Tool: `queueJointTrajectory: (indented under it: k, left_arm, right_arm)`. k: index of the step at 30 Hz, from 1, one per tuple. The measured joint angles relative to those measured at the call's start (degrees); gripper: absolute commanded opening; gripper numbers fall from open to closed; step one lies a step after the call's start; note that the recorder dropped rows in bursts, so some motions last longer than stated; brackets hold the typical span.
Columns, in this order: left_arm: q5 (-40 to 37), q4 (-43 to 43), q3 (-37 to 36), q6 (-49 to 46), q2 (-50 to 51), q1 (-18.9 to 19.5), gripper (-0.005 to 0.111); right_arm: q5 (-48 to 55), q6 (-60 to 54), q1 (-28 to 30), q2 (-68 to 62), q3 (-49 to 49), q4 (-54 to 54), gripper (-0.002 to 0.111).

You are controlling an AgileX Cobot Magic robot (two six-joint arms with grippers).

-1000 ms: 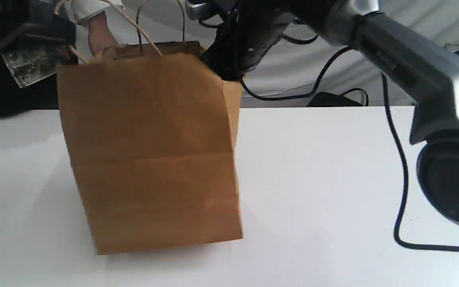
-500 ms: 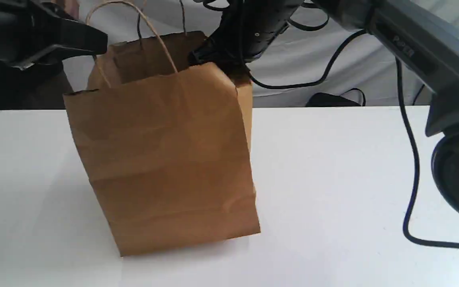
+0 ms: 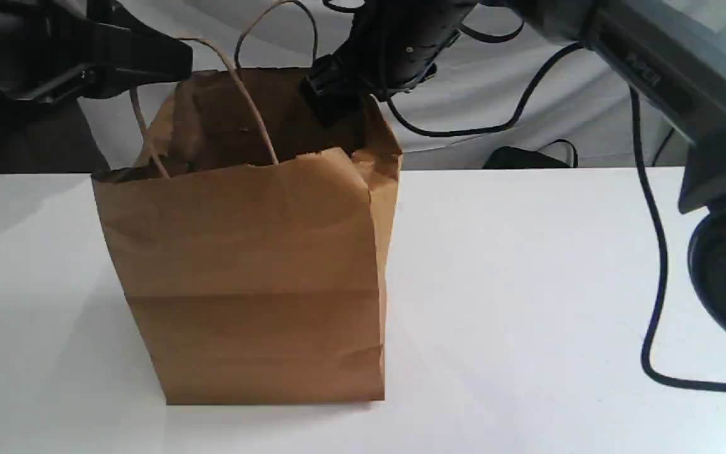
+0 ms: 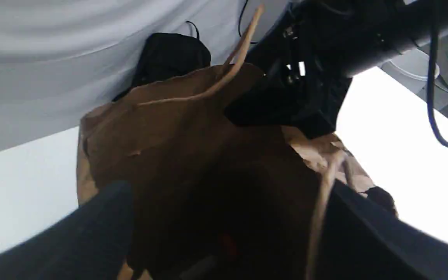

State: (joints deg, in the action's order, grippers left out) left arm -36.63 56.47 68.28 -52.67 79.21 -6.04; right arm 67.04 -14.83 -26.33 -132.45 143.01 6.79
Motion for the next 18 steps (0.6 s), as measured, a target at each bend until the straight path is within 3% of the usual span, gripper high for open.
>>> queueJointTrajectory:
  k: [10, 18]
  left_arm:
    - [1.3, -0.2, -0.5, -0.1, -6.4, 0.0, 0.068]
    - [6.1, -0.2, -8.1, -0.1, -14.4, 0.0, 0.068]
  right_arm:
    - [2.6, 0.0, 0.0, 6.9, 0.0, -0.2, 0.067]
    - [2.9, 2.0, 0.0, 12.0, 0.0, -1.3, 0.063]
